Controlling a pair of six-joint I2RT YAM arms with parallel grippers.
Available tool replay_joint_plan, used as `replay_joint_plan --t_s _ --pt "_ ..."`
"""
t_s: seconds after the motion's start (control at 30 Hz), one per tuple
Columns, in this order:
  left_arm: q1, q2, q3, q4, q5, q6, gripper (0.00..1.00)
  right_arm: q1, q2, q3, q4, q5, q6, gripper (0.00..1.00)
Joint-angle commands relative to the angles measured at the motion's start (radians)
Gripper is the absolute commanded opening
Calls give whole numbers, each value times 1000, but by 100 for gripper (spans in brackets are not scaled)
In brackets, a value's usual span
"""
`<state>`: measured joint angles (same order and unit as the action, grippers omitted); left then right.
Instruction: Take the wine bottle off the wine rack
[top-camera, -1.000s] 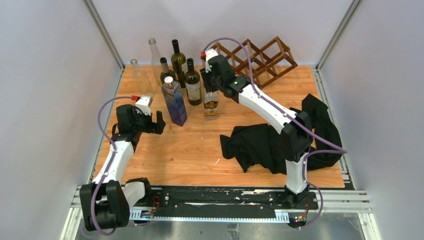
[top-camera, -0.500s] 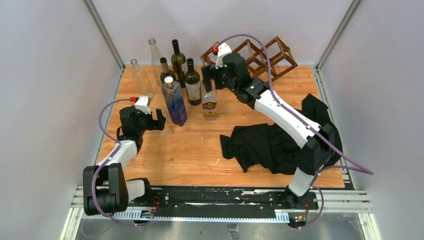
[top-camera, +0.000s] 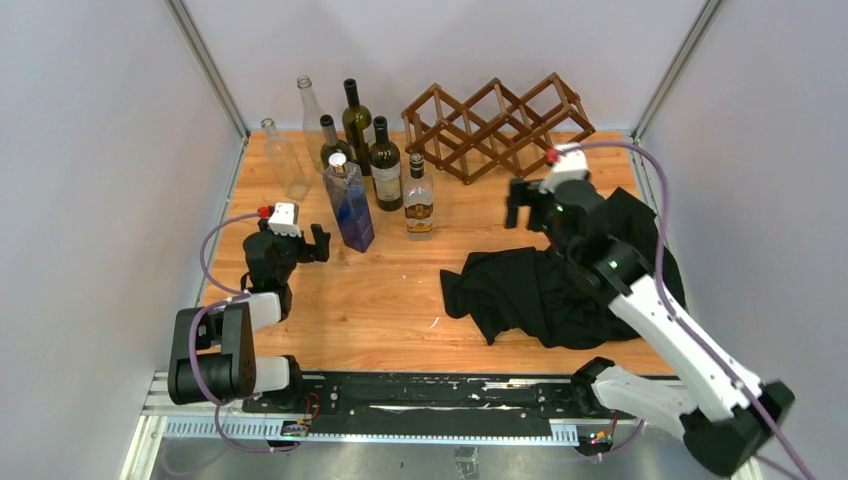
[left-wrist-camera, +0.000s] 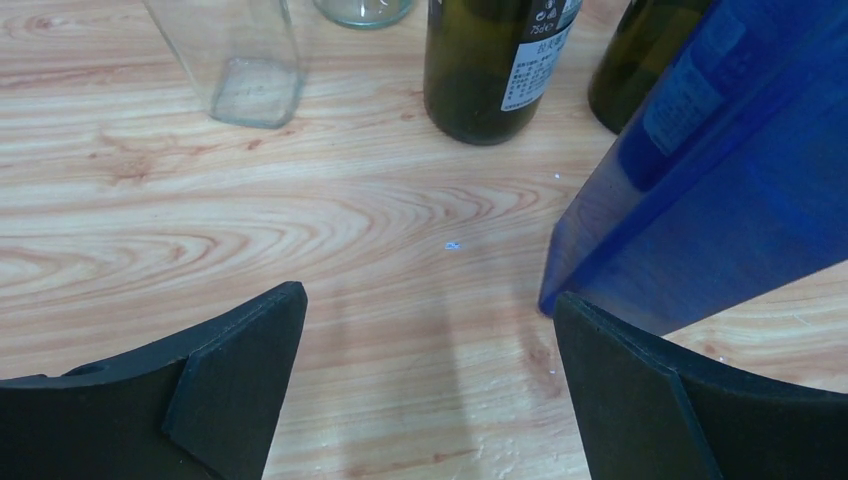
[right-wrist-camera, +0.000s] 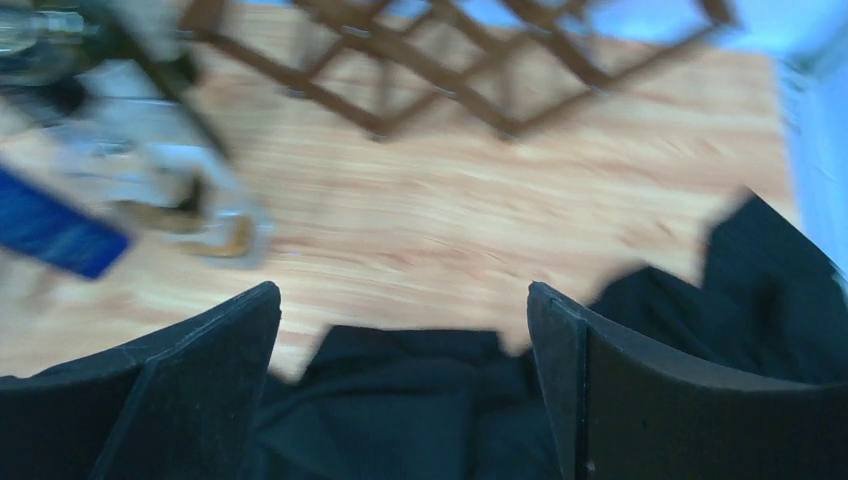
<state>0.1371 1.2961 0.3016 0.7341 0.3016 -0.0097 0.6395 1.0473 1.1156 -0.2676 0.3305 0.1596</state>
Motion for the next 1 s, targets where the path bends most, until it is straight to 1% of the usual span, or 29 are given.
replay_joint_plan --t_s 0.0,0.03,0.1,0.17,0.23,0.27,0.3,0.33,0.43,0.47,0.53,0.57,0.63,0.67,0.73,0.77,0.83,0.9,0.97 --pt "-1 43 -66 279 -2 -27 100 -157 -206 -276 74 244 21 97" --pt "-7 28 -68 262 -15 -16 100 -179 -264 -377 141 294 -3 97" --pt "-20 24 -92 304 -34 -9 100 -205 -354 -533 315 416 -65 97" --pt "-32 18 -128 350 -56 2 100 -234 -409 -662 482 452 -138 97" --pt "-51 27 -170 413 -75 38 100 -266 -424 -746 584 458 -189 98" --pt "-60 63 -201 531 -79 37 100 -278 -411 -771 609 475 -194 98" --pt "-62 115 -217 632 -75 22 100 -292 -389 -784 629 497 -184 98" --pt "-62 134 -219 656 -80 15 100 -306 -364 -784 645 497 -171 98" --pt "-66 48 -176 436 -96 50 100 -328 -255 -798 722 528 -185 98" --pt "-69 63 -175 449 -95 46 100 -332 -209 -806 754 552 -175 98" --pt "-69 107 -175 533 -98 24 100 -340 -113 -838 834 590 -129 98" --pt "-68 98 -165 495 -108 22 100 -343 -70 -868 923 597 -126 98" --pt "-69 73 -133 393 -115 32 100 -346 13 -929 1119 569 -187 98" --pt "-70 77 -134 398 -115 31 100 -346 55 -941 1176 562 -226 98" --pt "-70 94 -146 456 -115 20 100 -349 124 -948 1235 593 -241 99" --pt "-68 91 -143 445 -115 23 100 -348 148 -960 1270 602 -241 99" --pt "-70 83 -137 420 -112 28 100 -350 177 -982 1342 549 -245 99" --pt "-71 88 -140 434 -113 25 100 -354 226 -975 1396 498 -274 99" --pt "-70 87 -141 433 -112 25 100 -355 297 -969 1475 498 -307 99"
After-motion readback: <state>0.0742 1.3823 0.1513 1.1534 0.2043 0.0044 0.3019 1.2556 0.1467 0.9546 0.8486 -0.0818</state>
